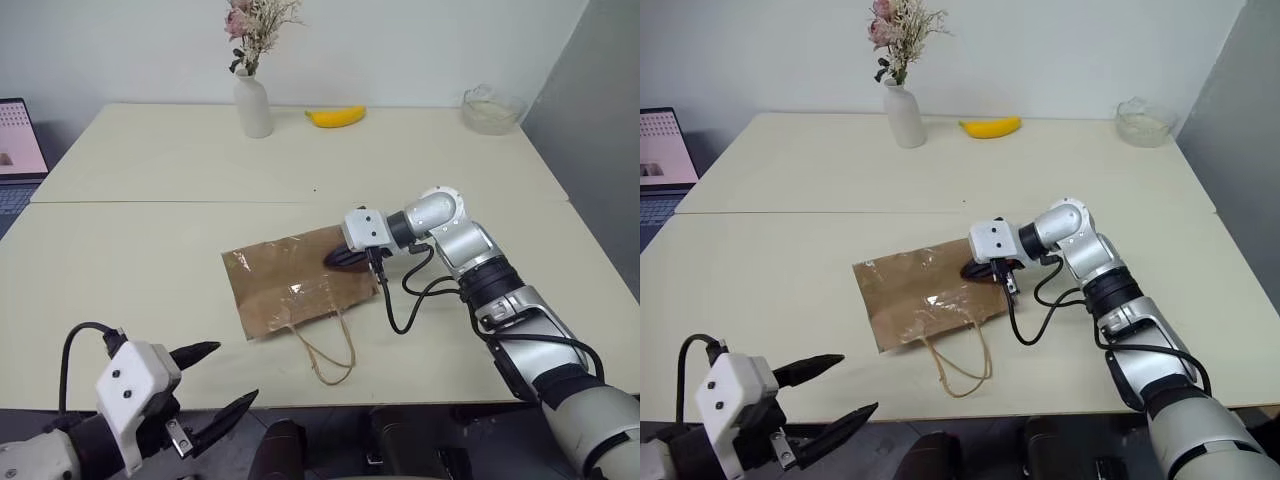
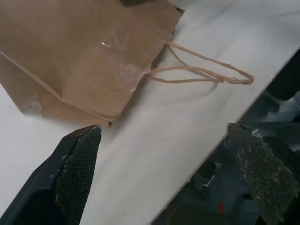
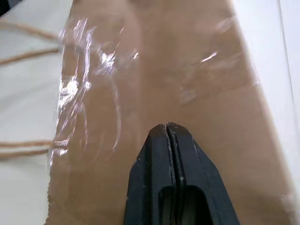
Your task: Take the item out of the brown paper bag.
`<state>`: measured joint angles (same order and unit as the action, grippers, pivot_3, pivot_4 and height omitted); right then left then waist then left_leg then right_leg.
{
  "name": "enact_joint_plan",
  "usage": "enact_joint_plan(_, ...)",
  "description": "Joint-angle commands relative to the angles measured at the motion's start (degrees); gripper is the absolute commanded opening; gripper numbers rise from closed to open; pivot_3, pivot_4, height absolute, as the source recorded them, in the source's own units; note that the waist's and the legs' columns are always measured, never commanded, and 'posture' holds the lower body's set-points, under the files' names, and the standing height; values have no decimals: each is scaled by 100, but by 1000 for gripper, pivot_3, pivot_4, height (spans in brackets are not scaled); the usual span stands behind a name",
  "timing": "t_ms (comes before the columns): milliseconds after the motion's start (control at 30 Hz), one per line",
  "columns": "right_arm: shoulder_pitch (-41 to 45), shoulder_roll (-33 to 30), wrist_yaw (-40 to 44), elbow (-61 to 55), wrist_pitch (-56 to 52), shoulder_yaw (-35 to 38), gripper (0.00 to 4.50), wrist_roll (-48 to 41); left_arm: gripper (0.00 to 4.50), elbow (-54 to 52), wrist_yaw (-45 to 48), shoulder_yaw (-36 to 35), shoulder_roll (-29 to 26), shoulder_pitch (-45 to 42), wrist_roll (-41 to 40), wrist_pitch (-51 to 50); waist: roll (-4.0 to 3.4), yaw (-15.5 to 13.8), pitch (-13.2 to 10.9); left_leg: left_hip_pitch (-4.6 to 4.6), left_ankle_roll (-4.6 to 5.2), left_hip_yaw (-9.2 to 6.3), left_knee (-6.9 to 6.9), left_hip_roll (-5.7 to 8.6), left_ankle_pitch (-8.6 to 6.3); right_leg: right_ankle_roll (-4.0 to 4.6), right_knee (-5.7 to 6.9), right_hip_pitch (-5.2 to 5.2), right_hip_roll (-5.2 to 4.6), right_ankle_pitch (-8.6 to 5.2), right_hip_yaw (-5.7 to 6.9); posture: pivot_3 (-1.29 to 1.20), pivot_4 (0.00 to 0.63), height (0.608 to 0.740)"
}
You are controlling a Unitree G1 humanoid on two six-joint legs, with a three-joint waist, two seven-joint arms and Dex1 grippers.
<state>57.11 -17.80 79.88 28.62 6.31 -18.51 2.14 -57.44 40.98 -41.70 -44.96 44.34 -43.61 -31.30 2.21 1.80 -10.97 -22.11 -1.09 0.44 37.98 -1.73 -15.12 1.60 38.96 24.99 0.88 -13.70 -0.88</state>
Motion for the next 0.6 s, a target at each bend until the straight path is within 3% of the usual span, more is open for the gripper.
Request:
enact_joint_plan(33,-97,-283,88,-883,-616,392,196,-561,4500,185,127,-191,-308,-467,256,163,0,-25,0,3,0,-6,0,0,0,2,-1,-6,1,-2,4,0,150,740)
enact_joint_plan(100,-485,-665,395,-1627,-1193,412,582,-925,4500,272,451,145,-570,-657,771,476,5,-34,4,7,0,-8,-1,1,0,6,-6,-17,0,-5,6,0,150,740)
enact_joint_plan(300,-1969,-1675,212,-4047,-3115,562,2777,-1853,4500,859,1176,1711,-1088,-1300,2293,1816,-10,-48,-6,21,-12,-1,-10,5,-9,-5,-46,-53,-12,-14,2,0,150,740)
enact_joint_plan(600,-3390,-2533,-809,-5650,-4334,988,2906,-2214,4500,2289,1616,4179,-963,-3470,3571,3110,-21,-24,-12,37,-13,-10,-8,2,-9,-10,-34,-63,-7,-11,10,0,150,740)
